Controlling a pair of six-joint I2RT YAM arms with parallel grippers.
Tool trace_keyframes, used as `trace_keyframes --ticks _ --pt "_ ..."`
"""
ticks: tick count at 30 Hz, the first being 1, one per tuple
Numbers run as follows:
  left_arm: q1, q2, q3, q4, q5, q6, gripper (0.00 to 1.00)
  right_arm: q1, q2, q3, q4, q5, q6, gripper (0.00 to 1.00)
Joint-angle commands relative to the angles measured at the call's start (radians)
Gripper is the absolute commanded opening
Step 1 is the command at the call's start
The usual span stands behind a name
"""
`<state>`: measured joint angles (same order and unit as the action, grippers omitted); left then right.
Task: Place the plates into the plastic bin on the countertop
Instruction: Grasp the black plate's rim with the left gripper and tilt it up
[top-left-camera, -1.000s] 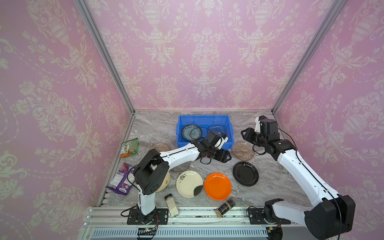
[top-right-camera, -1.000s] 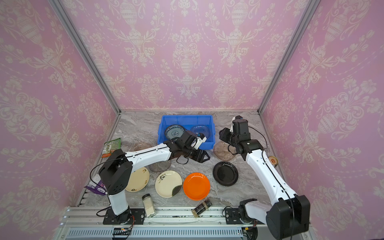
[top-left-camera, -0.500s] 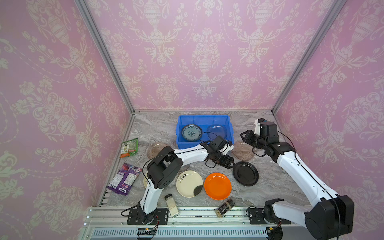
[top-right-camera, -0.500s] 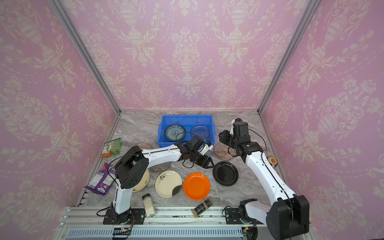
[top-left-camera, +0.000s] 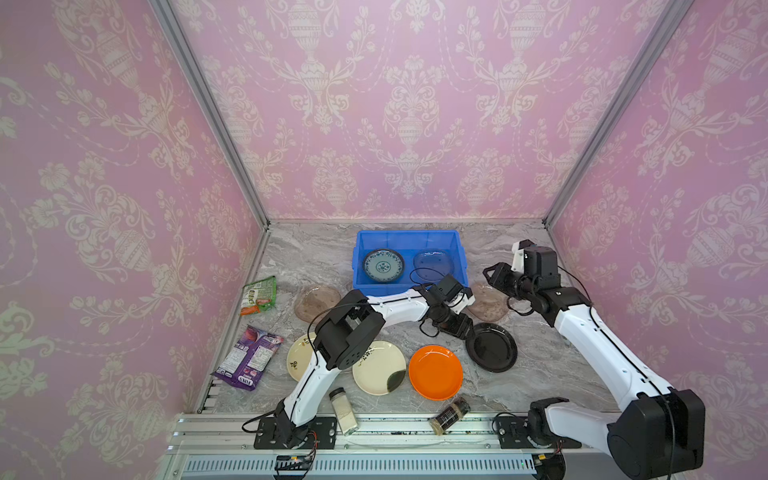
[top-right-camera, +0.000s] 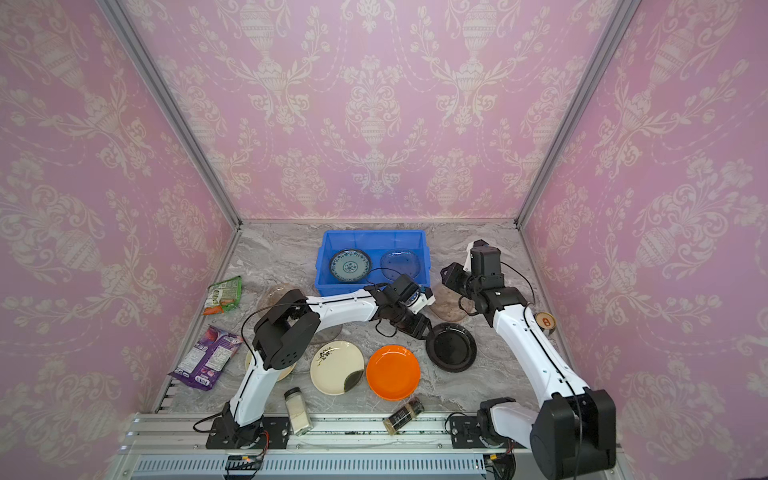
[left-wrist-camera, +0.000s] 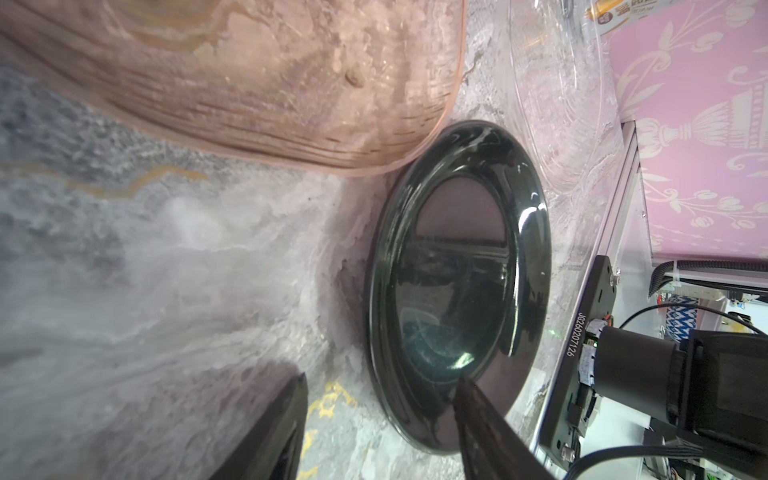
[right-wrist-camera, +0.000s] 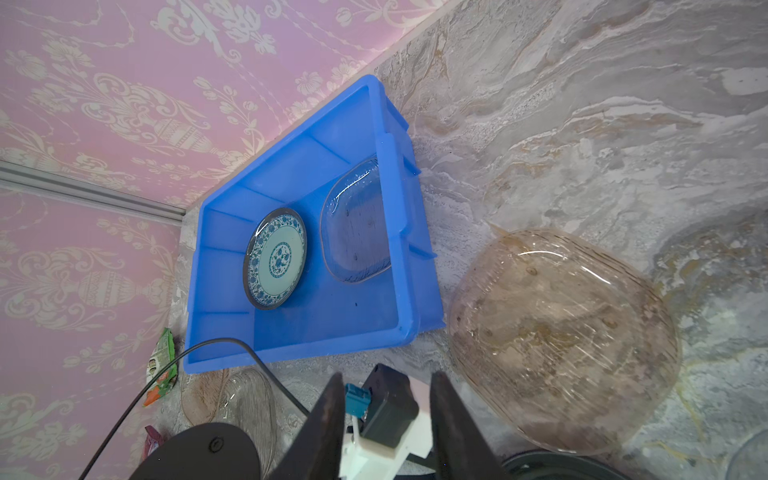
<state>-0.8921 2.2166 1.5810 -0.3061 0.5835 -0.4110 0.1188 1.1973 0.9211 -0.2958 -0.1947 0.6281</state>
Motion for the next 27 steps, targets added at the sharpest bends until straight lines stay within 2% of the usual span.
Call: trace_keyframes --ticks 1,15,27 --pt "-0.010 0.034 0.041 -0.043 0.052 -0.014 0.56 -0.014 -0.028 -0.022 0.025 -0.019 -0.008 0.36" --pt "-0.010 0.111 0.098 -0.075 0.099 -0.016 0.49 -0.032 -0.028 -0.063 0.073 -0.035 -0.008 0.35" --pt "-0.008 0.143 0.119 -0.096 0.090 -0.015 0.31 -0.041 -0.034 -0.082 0.092 -0.035 -0.002 0.36"
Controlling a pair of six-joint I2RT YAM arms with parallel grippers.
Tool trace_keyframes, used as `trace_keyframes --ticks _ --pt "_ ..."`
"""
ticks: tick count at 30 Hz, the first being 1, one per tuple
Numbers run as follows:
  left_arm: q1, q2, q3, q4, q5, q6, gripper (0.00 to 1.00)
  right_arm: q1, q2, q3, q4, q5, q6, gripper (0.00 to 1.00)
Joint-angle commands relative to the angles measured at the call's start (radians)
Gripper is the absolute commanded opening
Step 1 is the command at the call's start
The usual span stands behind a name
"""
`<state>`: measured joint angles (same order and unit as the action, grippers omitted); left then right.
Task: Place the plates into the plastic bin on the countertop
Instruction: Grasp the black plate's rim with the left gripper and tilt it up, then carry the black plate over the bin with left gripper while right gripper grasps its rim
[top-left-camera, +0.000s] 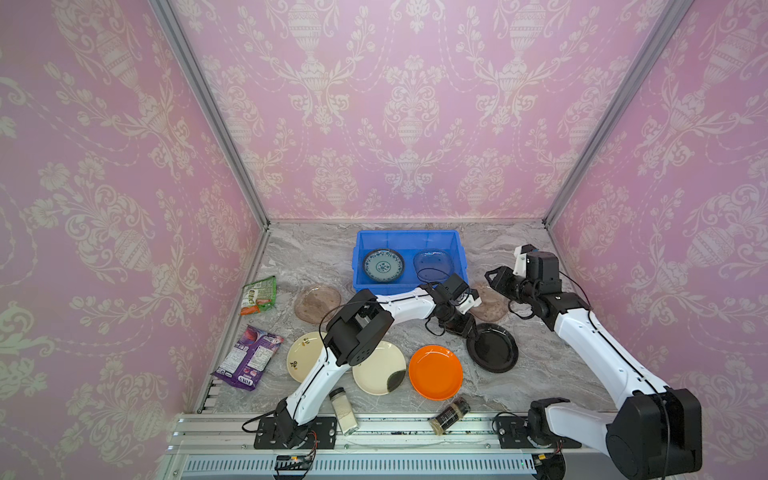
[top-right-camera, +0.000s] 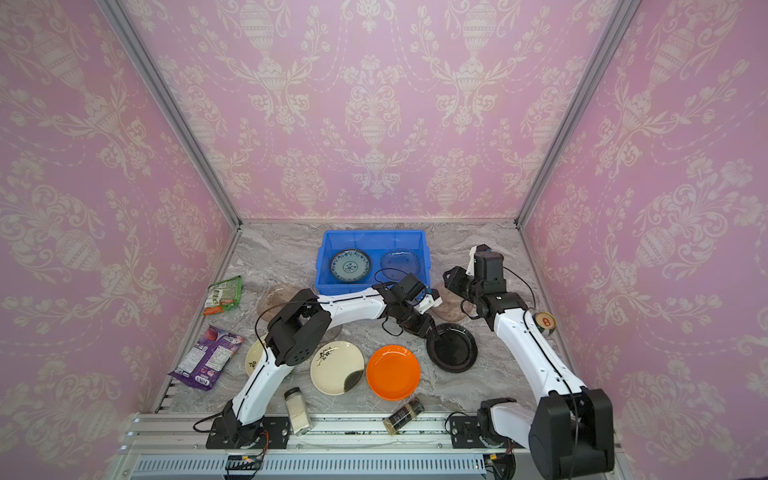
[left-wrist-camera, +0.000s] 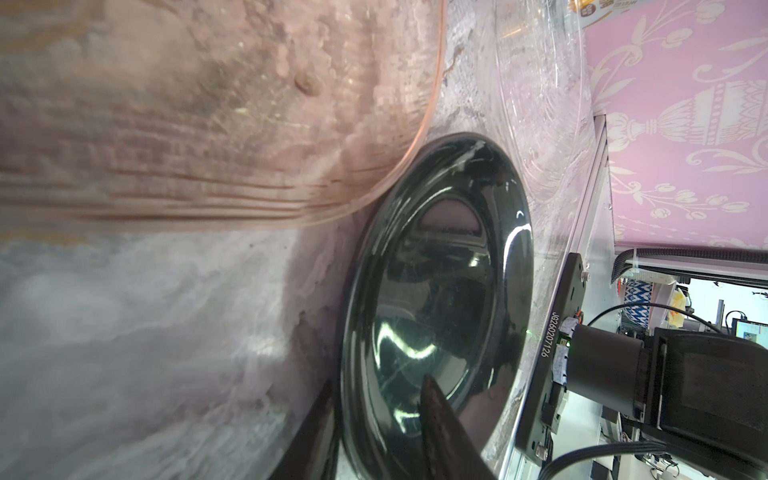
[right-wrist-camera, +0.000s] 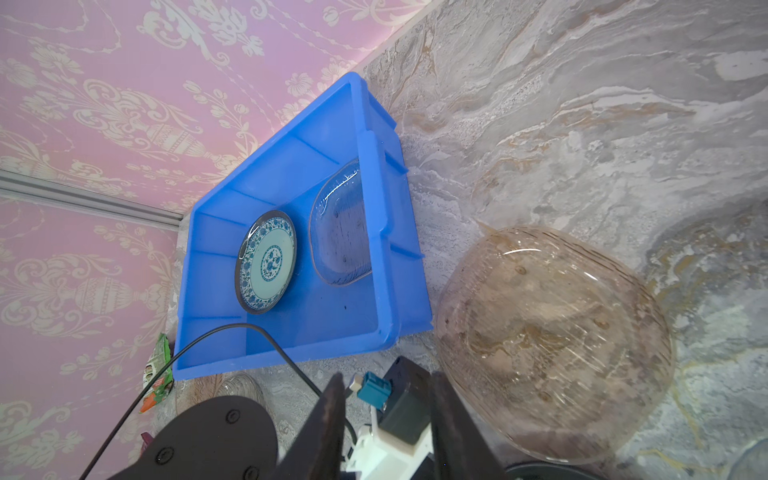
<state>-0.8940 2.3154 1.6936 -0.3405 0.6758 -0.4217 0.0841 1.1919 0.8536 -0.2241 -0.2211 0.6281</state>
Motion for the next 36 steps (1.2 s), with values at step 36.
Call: trace_keyframes --ticks 36 --pt "0.264 -0.445 -0.241 0.077 -0.107 -0.090 0.00 -0.009 -0.097 0.095 -0.017 -0.050 -0.053 0.38"
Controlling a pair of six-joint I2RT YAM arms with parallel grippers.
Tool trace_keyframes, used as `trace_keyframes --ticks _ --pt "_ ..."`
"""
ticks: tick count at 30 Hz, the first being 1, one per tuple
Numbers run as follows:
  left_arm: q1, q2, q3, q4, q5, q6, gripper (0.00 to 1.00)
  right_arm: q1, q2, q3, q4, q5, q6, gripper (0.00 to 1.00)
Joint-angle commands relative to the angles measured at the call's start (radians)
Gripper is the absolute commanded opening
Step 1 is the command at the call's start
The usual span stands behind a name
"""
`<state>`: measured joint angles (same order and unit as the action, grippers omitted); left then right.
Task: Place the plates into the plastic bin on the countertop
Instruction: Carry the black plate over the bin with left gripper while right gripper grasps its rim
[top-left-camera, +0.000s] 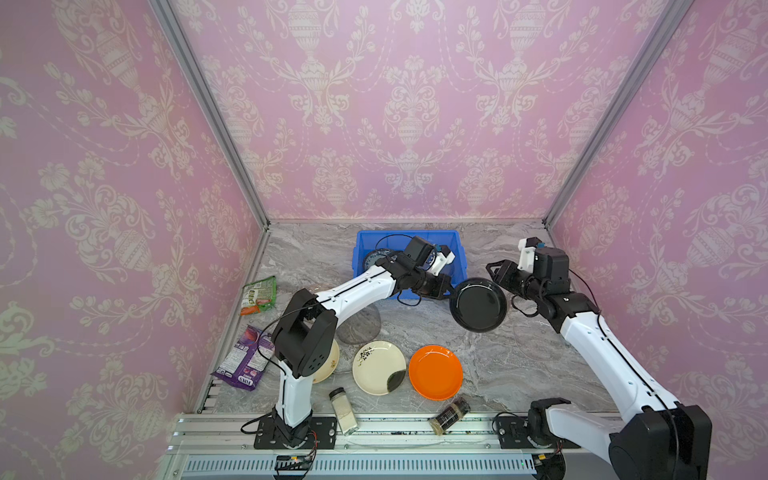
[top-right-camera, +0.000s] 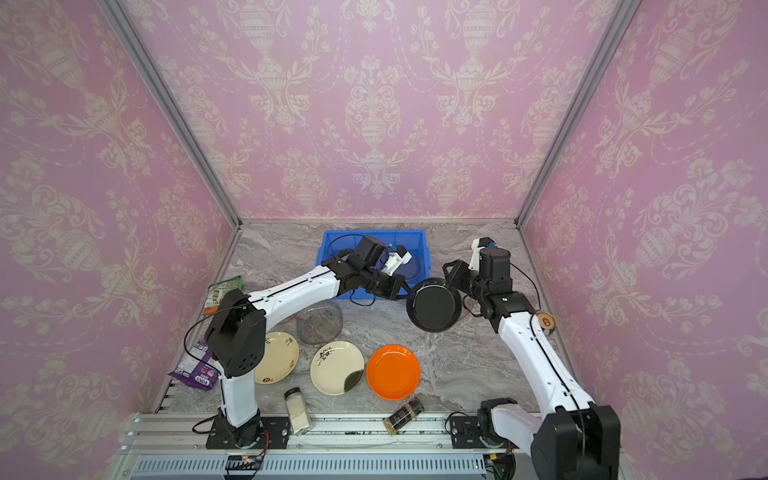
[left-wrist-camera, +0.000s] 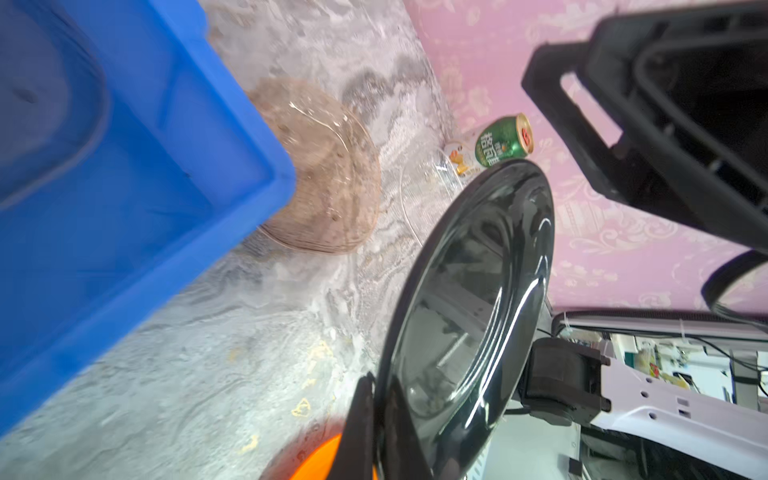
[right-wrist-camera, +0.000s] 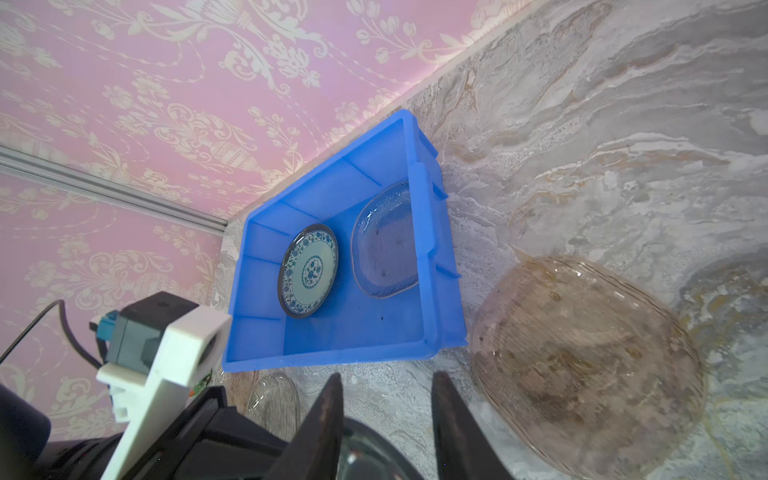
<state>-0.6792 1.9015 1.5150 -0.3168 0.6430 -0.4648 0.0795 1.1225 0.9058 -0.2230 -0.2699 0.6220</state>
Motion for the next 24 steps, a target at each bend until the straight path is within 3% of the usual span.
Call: trace_keyframes --ticks 1,5,9,15,24 --pt "0.068 -0.044 -0.081 0.081 -0.077 -0.061 0.00 -0.005 -0.020 0.052 -0.022 -0.017 -0.054 0.39" --pt "0.123 -0.085 -0.119 0.135 -0.092 -0.088 0.00 -0.004 0.032 0.076 -0.024 -0.091 -0.053 0.44" --pt "0.177 -0.102 -0.142 0.196 -0.072 -0.131 0.00 0.016 0.088 0.091 -0.009 -0.129 -0.050 0.57" --pt "0.238 -0.095 -0.188 0.341 0.018 -0.246 0.00 0.083 0.177 0.141 0.004 -0.131 -0.064 0.48" --pt "0.254 -0.099 -0.221 0.417 0.059 -0.290 0.00 0.128 0.336 0.193 0.079 -0.165 -0.041 0.45"
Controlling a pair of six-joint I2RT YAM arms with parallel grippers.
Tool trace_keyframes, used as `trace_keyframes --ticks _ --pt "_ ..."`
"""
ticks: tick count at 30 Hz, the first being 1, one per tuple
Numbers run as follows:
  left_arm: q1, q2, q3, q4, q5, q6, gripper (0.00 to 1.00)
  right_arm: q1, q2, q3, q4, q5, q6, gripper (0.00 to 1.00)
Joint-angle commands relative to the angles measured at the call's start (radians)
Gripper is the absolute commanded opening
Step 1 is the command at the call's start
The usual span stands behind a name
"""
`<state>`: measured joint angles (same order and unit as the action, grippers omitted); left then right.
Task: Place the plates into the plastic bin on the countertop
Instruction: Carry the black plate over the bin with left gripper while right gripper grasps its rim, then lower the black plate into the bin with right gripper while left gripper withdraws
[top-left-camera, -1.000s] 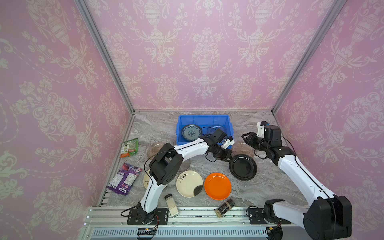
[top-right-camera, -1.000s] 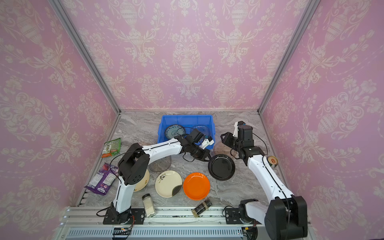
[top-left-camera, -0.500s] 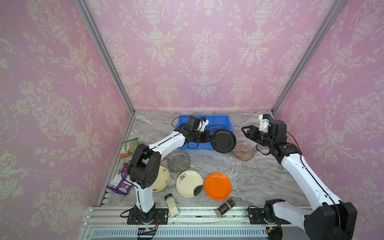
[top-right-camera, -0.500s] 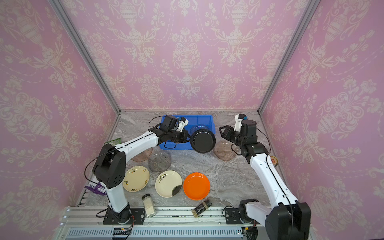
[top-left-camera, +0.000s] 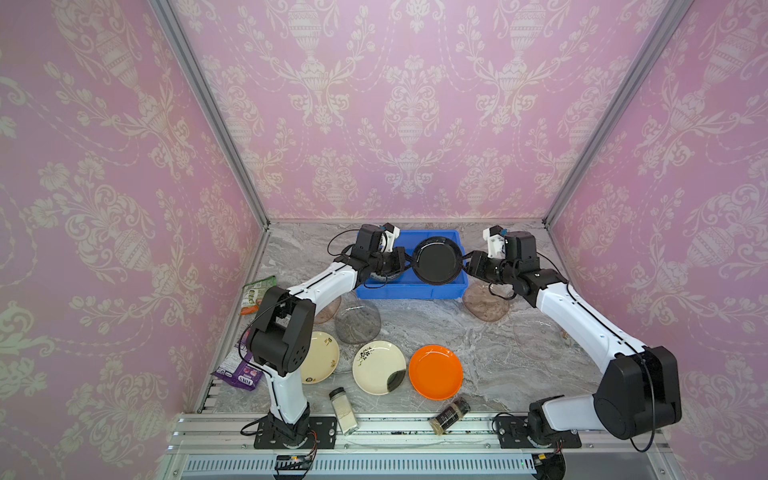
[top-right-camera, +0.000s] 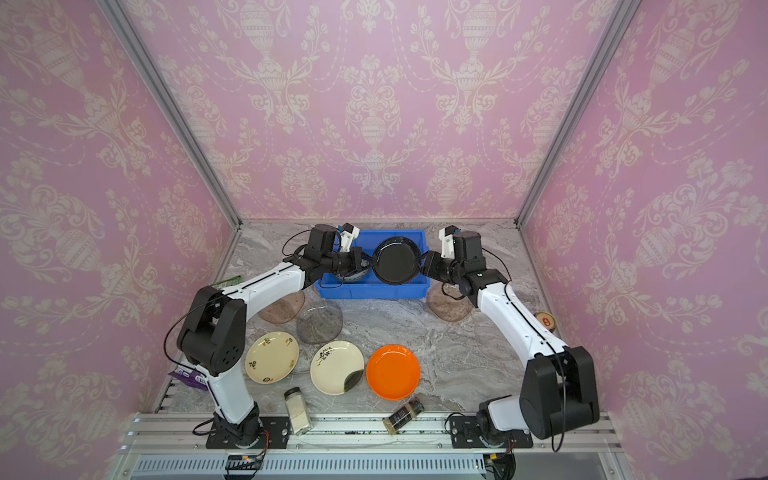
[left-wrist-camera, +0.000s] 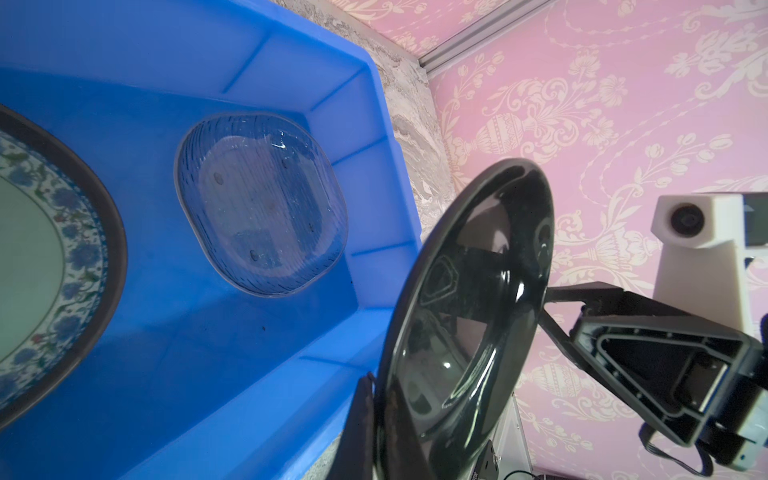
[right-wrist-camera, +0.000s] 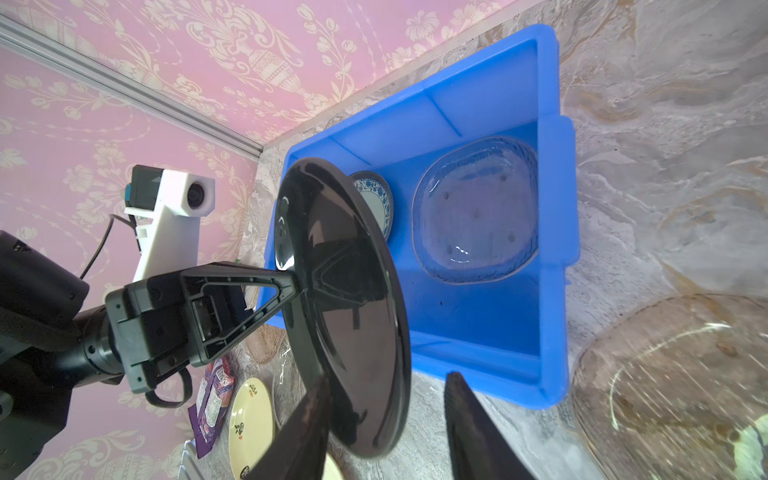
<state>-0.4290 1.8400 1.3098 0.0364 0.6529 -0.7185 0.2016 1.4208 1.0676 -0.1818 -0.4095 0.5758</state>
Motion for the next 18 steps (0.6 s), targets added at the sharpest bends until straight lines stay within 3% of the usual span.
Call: trace_keyframes --ticks 1,3,4,7,8,9,10,11,18 --pt "0.006 -0.041 -0.020 0.060 0.048 -0.033 0.00 0.005 0.055 0.039 0.044 -0.031 0.009 0.43" --pt "0.012 -0.049 -0.029 0.059 0.047 -0.032 0.00 0.008 0.074 0.040 0.078 -0.034 0.016 0.25" --pt "0.015 -0.051 -0.035 0.059 0.046 -0.030 0.00 0.010 0.082 0.045 0.088 -0.024 0.048 0.01" --pt "0.023 -0.063 -0.051 0.042 0.028 -0.017 0.00 0.015 0.109 0.071 0.100 -0.010 0.063 0.00" --pt "0.027 -0.072 -0.057 0.028 0.008 -0.003 0.11 0.019 0.123 0.085 0.105 -0.007 0.066 0.00" --pt "0.028 -0.083 -0.063 0.011 -0.019 0.009 0.38 0.022 0.137 0.096 0.105 -0.005 0.070 0.00" --pt "0.031 -0.100 -0.080 -0.007 -0.061 0.024 0.75 0.027 0.155 0.131 0.108 -0.001 0.071 0.00" --pt "0.034 -0.116 -0.095 -0.018 -0.095 0.037 0.97 0.031 0.175 0.152 0.105 0.002 0.075 0.00" --pt "0.047 -0.321 -0.212 -0.099 -0.446 0.152 0.99 0.064 0.417 0.321 0.138 -0.033 0.158 0.00"
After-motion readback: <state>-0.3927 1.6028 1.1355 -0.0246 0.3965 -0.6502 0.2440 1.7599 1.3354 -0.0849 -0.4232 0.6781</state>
